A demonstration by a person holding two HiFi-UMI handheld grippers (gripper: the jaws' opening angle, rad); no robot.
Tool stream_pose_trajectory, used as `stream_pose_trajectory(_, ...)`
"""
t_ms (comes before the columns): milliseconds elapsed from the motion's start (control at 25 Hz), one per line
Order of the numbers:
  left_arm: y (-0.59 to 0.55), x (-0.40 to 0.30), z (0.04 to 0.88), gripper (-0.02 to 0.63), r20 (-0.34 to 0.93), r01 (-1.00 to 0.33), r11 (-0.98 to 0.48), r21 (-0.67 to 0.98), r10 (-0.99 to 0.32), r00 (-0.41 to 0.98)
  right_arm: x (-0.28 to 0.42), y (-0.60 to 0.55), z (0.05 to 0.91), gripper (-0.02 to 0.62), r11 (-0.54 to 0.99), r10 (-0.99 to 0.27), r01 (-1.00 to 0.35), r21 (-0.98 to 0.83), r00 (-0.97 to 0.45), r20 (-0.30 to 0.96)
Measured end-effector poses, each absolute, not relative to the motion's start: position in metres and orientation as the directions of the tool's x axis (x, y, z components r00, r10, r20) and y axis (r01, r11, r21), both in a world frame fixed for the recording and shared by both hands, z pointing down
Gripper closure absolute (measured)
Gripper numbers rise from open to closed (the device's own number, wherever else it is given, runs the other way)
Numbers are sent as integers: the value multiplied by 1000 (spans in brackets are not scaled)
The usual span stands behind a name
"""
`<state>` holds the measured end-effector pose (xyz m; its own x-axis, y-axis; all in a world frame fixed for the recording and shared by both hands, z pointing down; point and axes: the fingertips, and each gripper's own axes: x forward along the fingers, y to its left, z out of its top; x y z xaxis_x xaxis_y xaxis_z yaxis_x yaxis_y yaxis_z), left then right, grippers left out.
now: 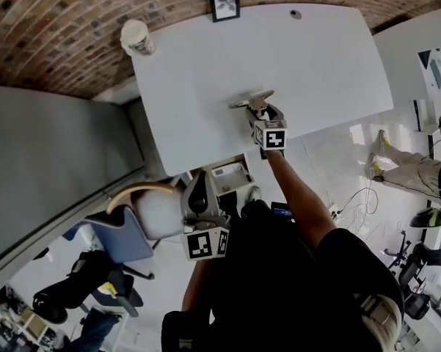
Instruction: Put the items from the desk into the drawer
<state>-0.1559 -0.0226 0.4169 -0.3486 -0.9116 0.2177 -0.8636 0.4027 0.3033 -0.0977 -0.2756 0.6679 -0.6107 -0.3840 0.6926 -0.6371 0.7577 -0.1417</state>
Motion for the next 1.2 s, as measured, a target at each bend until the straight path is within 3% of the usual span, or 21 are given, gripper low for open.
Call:
stream_pose_trajectory(760, 47, -31, 363, 592, 115, -879, 425, 216, -905, -409, 29, -190, 568, 322, 846, -353, -507, -166, -765, 539)
stream_pose_trajectory(1200, 98, -8, 351, 592, 111, -862, 472, 185, -882, -458, 67, -130, 571, 322, 859, -297, -470, -202, -779, 552)
